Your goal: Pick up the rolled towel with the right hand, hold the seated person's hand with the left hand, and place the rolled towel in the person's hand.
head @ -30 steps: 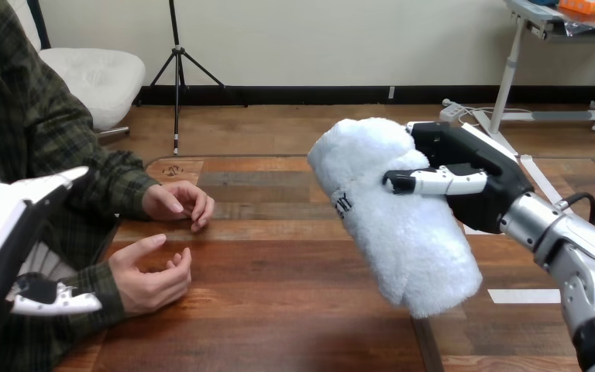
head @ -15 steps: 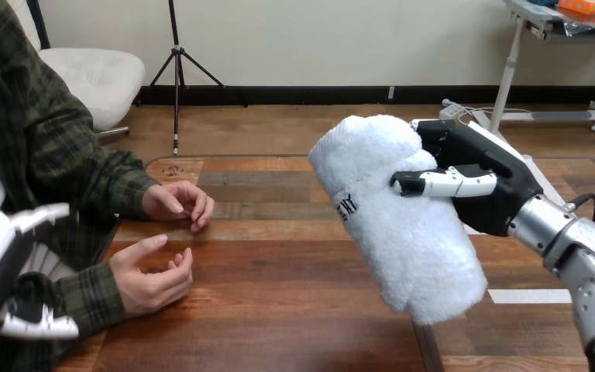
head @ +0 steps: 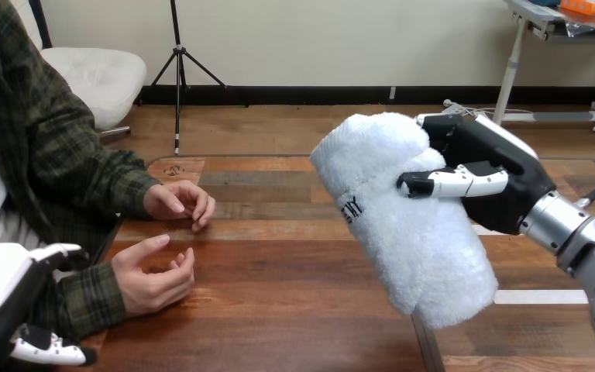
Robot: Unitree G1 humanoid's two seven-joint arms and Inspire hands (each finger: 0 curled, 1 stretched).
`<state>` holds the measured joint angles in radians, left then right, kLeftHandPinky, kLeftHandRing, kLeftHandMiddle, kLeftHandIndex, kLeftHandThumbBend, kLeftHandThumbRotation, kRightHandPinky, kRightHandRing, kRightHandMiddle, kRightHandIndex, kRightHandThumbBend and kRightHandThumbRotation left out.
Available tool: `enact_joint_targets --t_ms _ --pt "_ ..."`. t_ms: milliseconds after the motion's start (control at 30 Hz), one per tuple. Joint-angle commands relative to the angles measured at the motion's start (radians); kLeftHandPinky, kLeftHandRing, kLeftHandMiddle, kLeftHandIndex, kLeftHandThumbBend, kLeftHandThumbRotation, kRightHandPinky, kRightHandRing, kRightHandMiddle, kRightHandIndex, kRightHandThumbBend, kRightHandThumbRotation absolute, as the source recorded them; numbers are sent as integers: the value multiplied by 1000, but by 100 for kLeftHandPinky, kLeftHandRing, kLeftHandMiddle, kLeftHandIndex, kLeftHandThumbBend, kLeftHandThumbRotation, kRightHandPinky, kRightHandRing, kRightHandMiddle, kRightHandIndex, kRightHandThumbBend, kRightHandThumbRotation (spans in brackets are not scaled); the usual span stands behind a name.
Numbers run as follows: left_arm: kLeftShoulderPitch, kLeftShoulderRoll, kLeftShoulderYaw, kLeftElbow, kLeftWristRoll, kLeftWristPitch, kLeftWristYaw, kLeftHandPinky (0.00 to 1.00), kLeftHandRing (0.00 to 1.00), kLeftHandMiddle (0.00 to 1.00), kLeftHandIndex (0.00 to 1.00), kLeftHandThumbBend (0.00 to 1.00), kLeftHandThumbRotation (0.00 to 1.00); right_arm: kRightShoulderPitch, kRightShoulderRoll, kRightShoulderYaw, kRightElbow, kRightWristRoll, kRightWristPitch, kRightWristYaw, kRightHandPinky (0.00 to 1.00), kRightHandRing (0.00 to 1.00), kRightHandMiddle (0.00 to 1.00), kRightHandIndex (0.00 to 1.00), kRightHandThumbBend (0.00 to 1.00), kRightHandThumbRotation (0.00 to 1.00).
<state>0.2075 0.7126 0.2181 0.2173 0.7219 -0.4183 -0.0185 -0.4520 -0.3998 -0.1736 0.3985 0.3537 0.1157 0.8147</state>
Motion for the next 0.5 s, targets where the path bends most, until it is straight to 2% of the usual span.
enact_joint_targets --t_ms 0,300,467 --pt "-76 56 -22 -59 4 19 1 67 73 77 80 100 28 -25 -24 -39 -188 53 48 -45 11 17 25 32 90 0" --pt "-74 52 -31 -73 -13 27 -16 66 72 76 80 100 28 -5 -30 -41 -296 67 108 -77 10 16 24 31 89 0" --pt "-74 47 -38 -87 -11 60 -46 66 72 76 80 100 28 -7 -25 -41 -326 85 125 -75 9 15 23 30 88 0"
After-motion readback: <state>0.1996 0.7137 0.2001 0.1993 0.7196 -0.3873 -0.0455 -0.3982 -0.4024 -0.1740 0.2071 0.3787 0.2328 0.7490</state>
